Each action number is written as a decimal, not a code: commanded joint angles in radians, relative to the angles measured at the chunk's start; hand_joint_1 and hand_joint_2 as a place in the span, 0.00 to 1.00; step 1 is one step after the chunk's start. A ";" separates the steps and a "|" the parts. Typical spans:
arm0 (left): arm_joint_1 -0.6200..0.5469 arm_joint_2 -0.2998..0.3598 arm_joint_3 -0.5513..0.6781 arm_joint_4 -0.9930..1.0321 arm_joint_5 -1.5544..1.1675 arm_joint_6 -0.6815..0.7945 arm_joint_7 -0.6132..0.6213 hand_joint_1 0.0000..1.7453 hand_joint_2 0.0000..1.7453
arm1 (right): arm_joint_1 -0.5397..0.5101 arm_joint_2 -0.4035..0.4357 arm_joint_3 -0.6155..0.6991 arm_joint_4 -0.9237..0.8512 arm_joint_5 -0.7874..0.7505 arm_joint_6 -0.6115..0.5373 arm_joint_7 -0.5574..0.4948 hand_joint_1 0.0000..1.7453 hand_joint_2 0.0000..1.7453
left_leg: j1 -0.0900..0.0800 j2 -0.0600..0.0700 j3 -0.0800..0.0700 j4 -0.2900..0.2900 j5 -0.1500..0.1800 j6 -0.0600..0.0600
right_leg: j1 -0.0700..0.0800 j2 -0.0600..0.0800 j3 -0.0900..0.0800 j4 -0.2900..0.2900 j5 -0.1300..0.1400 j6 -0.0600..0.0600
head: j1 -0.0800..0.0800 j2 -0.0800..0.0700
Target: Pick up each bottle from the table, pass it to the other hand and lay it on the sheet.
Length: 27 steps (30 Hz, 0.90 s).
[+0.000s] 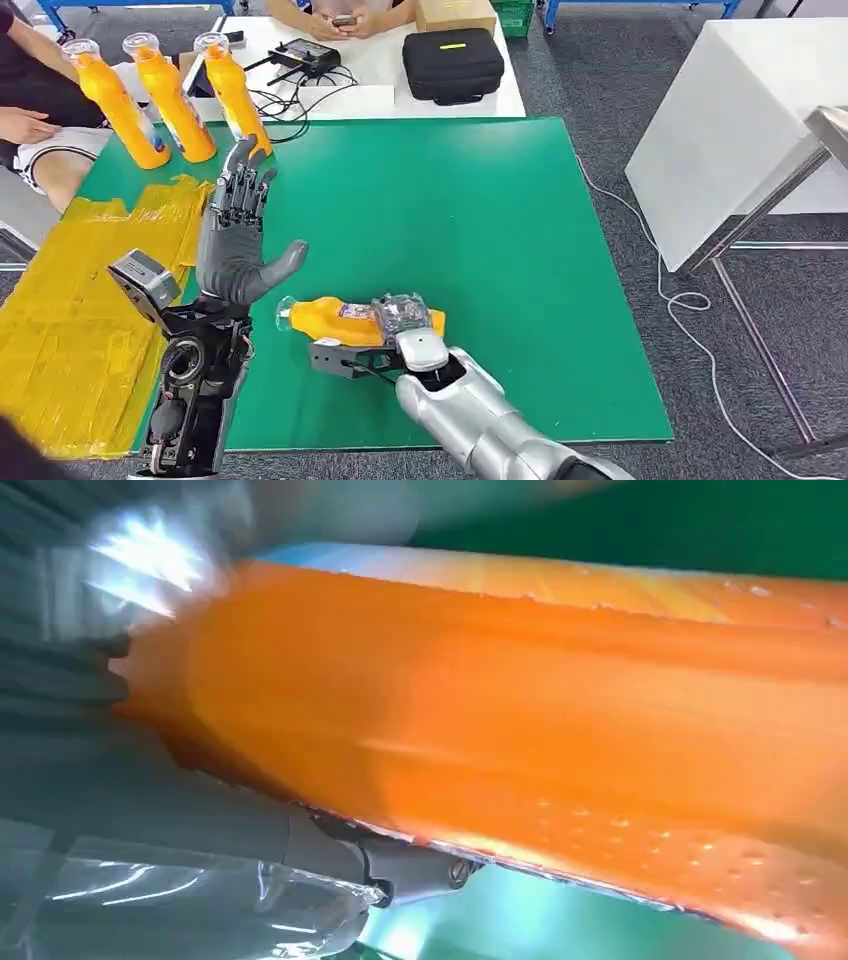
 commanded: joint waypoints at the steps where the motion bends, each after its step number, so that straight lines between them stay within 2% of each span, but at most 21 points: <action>1: -0.021 0.010 0.000 0.038 -0.009 -0.003 0.009 0.00 1.00 | -0.034 -0.050 -0.066 0.032 0.000 -0.026 -0.014 1.00 1.00 | 0.000 -0.002 0.002 -0.001 0.000 0.001 | 0.000 -0.003 0.002 -0.001 -0.001 0.001 | 0.000 0.000; 6: -0.010 0.012 0.010 0.031 -0.010 0.003 0.008 0.00 1.00 | -0.036 -0.049 -0.084 0.024 0.010 -0.057 -0.031 1.00 1.00 | 0.000 -0.001 0.002 -0.001 0.000 0.000 | 0.000 -0.002 0.002 -0.001 -0.001 0.001 | 0.000 0.000; 9: 0.008 0.016 0.017 0.018 -0.011 0.009 0.008 0.00 1.00 | -0.036 -0.046 -0.121 0.006 0.000 -0.152 -0.073 1.00 1.00 | 0.000 -0.001 0.003 -0.002 -0.001 0.001 | 0.000 -0.002 0.004 -0.002 -0.001 0.001 | 0.000 0.000; 10: 0.021 0.019 0.022 0.006 -0.010 0.013 0.008 0.00 1.00 | -0.036 -0.048 -0.148 -0.010 -0.014 -0.215 -0.097 1.00 1.00 | 0.000 0.000 0.001 -0.001 -0.001 0.000 | 0.000 -0.001 0.002 -0.001 -0.001 0.001 | 0.000 0.000; 12: 0.050 0.022 0.030 -0.022 -0.011 0.017 0.006 0.00 1.00 | -0.026 -0.050 -0.227 -0.053 -0.068 -0.361 -0.182 1.00 1.00 | 0.000 0.001 0.001 -0.001 -0.001 0.000 | 0.000 0.000 0.002 -0.001 -0.001 0.001 | 0.000 0.000; 13: 0.070 0.023 0.032 -0.045 -0.024 0.022 0.006 0.00 1.00 | -0.018 -0.051 -0.308 -0.085 -0.136 -0.460 -0.278 1.00 1.00 | 0.000 0.002 0.003 -0.002 -0.001 0.000 | 0.000 0.000 0.003 -0.001 -0.001 0.001 | 0.000 0.000; 15: 0.079 0.025 0.022 -0.054 -0.080 0.061 0.027 0.00 1.00 | 0.004 -0.054 -0.451 -0.148 -0.289 -0.506 -0.449 1.00 1.00 | 0.000 0.002 0.002 -0.002 -0.002 0.000 | 0.000 0.000 0.003 -0.001 -0.001 0.001 | 0.000 0.000; 17: 0.075 0.024 0.017 -0.045 -0.099 0.068 0.039 0.00 1.00 | 0.020 -0.061 -0.513 -0.192 -0.355 -0.523 -0.536 1.00 1.00 | 0.000 0.000 0.002 -0.002 -0.002 0.000 | 0.000 -0.002 0.002 -0.001 -0.002 0.001 | 0.000 0.000; 19: 0.077 0.023 0.011 -0.037 -0.113 0.073 0.045 0.00 1.00 | 0.044 -0.063 -0.570 -0.245 -0.443 -0.552 -0.656 1.00 1.00 | 0.000 -0.003 0.001 -0.002 -0.001 0.001 | 0.000 -0.004 0.003 -0.001 -0.002 0.001 | 0.000 0.000; 21: 0.085 0.019 0.005 -0.031 -0.114 0.076 0.048 0.00 1.00 | 0.103 -0.046 -0.636 -0.369 -0.577 -0.615 -0.805 1.00 1.00 | 0.000 -0.004 0.001 -0.002 -0.001 0.001 | 0.001 -0.005 0.003 -0.002 -0.002 0.001 | 0.000 0.000; 27: 0.086 0.018 -0.002 -0.024 -0.115 0.077 0.048 0.00 1.00 | 0.119 -0.047 -0.624 -0.393 -0.583 -0.614 -0.803 1.00 1.00 | 0.000 -0.003 -0.002 -0.001 -0.001 0.000 | 0.000 -0.003 -0.001 0.000 -0.001 0.000 | 0.000 0.000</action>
